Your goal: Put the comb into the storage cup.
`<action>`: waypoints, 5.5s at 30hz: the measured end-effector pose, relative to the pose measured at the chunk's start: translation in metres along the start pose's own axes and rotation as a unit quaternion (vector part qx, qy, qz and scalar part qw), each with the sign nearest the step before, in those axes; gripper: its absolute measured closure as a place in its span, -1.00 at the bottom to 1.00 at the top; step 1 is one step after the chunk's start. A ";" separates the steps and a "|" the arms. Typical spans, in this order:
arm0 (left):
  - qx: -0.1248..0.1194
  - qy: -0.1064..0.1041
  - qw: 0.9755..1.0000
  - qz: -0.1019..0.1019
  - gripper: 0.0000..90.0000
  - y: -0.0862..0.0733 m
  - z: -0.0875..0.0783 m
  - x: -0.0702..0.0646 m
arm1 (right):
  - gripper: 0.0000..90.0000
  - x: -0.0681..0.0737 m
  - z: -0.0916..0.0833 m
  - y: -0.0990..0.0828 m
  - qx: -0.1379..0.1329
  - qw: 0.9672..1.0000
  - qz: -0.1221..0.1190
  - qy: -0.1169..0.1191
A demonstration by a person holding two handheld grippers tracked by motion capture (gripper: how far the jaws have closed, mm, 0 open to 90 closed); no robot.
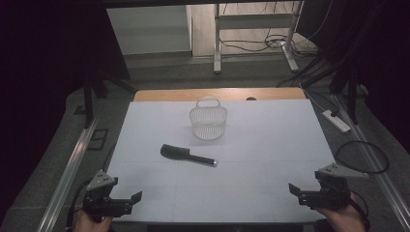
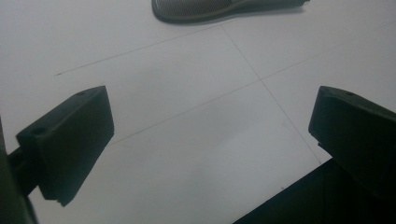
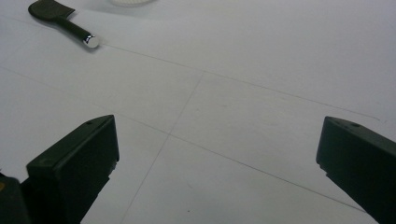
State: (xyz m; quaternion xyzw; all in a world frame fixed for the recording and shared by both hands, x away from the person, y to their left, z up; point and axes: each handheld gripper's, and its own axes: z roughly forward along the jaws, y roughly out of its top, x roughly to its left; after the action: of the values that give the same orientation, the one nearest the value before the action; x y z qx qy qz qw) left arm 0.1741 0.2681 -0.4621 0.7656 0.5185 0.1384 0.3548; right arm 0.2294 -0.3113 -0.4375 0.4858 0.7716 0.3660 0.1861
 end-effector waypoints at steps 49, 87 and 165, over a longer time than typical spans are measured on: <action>0.022 -0.051 0.998 0.016 -1.00 0.016 0.018 0.003 | -1.00 0.004 0.004 0.001 0.015 1.000 -0.022 0.009; 0.030 -0.087 0.994 0.060 -1.00 0.070 0.065 -0.005 | -1.00 0.004 0.004 0.001 0.018 1.000 -0.024 0.008; 0.084 -0.105 0.986 0.097 -1.00 0.158 0.158 -0.034 | -1.00 0.004 0.006 0.001 0.027 0.999 -0.024 0.012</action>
State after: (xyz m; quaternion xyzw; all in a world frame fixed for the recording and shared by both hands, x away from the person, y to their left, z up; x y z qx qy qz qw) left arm 0.3611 0.1416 -0.4608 0.8495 0.4115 0.0471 0.3269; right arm 0.2325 -0.3054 -0.4401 0.4675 0.7949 0.3463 0.1721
